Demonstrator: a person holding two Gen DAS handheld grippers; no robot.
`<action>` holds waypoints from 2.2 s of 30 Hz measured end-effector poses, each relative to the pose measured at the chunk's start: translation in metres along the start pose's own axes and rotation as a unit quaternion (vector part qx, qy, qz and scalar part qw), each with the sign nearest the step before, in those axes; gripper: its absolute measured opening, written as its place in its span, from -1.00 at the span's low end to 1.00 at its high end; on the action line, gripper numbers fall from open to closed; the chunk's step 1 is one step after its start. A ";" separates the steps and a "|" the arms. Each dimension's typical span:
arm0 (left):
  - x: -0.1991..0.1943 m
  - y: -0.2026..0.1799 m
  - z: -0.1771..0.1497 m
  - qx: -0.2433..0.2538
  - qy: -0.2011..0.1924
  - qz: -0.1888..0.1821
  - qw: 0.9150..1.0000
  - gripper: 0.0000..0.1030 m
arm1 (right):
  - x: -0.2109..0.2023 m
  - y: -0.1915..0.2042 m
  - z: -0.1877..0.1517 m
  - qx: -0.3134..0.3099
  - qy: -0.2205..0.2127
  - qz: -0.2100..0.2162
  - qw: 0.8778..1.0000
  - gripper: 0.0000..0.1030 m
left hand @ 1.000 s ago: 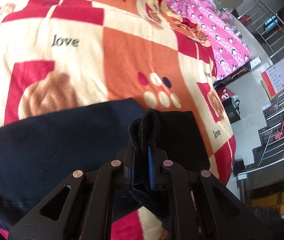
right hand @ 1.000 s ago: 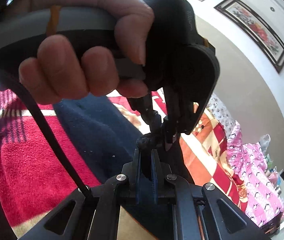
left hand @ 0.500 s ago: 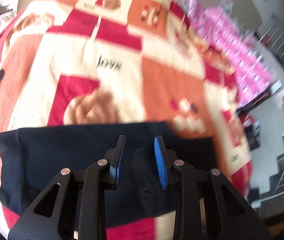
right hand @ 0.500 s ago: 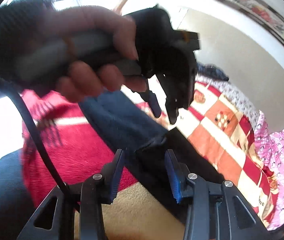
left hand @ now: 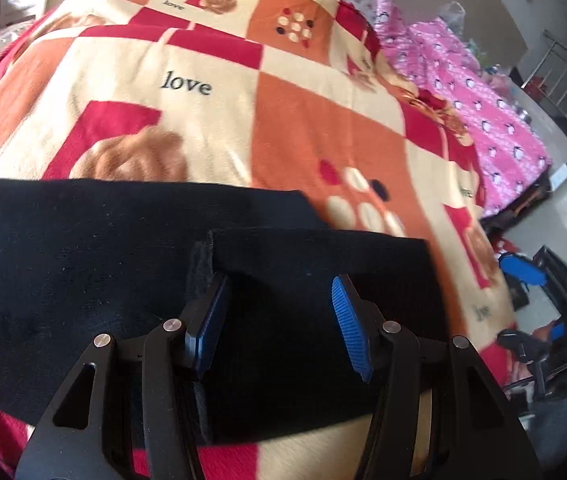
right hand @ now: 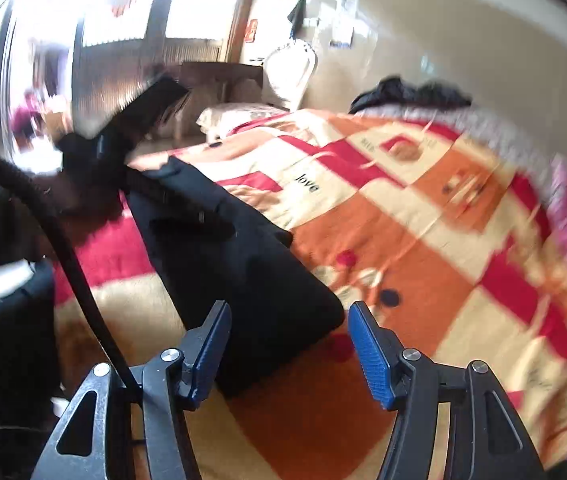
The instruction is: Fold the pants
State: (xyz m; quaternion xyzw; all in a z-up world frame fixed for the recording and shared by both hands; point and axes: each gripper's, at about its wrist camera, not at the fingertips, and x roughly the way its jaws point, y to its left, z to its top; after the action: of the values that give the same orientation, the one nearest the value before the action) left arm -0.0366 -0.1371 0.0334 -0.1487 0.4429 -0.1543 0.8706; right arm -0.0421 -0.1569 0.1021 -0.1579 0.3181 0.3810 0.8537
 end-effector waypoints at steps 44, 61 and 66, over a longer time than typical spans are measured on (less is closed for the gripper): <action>-0.128 0.199 -0.094 -0.402 -0.172 0.004 0.899 0.26 | 0.018 -0.074 -0.055 0.298 -0.084 -0.007 0.951 0.29; -0.101 0.209 -0.055 -0.435 -0.160 -0.041 0.885 0.72 | 0.027 -0.063 -0.051 0.277 -0.068 0.011 0.959 0.29; -0.103 0.204 -0.065 -0.445 -0.166 -0.087 0.876 0.72 | 0.026 -0.066 -0.053 0.284 -0.068 0.010 0.956 0.29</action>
State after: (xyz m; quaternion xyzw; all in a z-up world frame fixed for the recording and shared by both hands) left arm -0.1194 0.0813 -0.0086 -0.5817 0.2993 0.0106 0.7562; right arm -0.0014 -0.2131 0.0469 0.1210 0.3560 0.2930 0.8791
